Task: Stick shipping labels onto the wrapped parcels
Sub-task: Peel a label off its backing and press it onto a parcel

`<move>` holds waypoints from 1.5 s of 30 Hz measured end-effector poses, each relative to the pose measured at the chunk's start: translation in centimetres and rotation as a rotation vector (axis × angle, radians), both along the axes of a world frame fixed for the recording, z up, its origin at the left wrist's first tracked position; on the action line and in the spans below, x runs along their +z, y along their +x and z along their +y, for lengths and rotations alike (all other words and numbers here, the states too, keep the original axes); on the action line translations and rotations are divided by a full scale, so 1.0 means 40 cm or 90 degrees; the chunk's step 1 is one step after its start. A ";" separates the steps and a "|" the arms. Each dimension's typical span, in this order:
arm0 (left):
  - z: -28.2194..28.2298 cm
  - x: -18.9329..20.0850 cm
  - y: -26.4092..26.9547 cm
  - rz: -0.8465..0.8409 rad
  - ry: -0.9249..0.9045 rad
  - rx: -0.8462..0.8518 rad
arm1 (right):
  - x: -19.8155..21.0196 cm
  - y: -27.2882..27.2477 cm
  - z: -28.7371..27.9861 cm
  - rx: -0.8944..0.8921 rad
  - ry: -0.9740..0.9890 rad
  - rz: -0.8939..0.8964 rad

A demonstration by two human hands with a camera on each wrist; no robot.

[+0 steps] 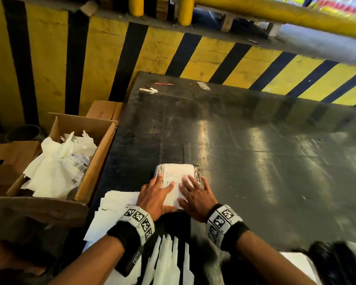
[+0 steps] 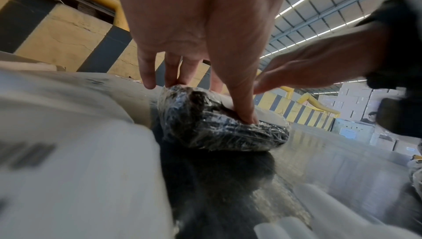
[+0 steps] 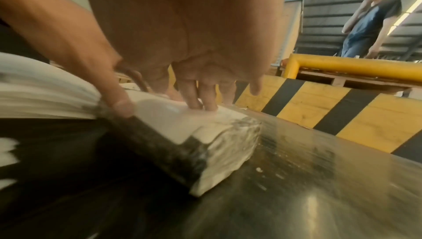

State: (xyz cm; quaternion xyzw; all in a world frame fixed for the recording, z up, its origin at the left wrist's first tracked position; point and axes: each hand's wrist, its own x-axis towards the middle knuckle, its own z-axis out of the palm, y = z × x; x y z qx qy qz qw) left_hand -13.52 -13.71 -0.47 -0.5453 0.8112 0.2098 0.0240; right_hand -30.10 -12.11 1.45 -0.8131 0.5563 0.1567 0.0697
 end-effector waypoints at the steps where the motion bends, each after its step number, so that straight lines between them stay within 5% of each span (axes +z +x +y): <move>1: 0.001 0.002 -0.001 -0.007 -0.005 0.001 | 0.000 -0.003 0.028 0.004 0.006 0.010; 7: 0.000 0.011 -0.008 -0.038 0.000 -0.007 | 0.028 0.010 0.096 -0.102 -0.004 0.097; 20: 0.001 0.010 -0.012 -0.070 -0.017 -0.015 | -0.040 0.073 0.219 -0.214 -0.051 0.018; 25: 0.005 0.013 -0.009 -0.078 0.005 -0.028 | -0.057 0.055 0.247 -0.224 -0.029 0.067; 31: 0.020 0.038 0.002 -0.138 -0.054 -0.139 | 0.014 0.040 0.193 -0.251 -0.072 -0.050; 35: 0.082 0.028 -0.022 -0.104 -0.116 -0.270 | 0.017 0.024 0.105 -0.241 0.042 -0.080; 45: 0.135 0.054 0.114 -0.214 -0.061 -0.293 | 0.010 0.012 0.062 -0.219 0.069 -0.038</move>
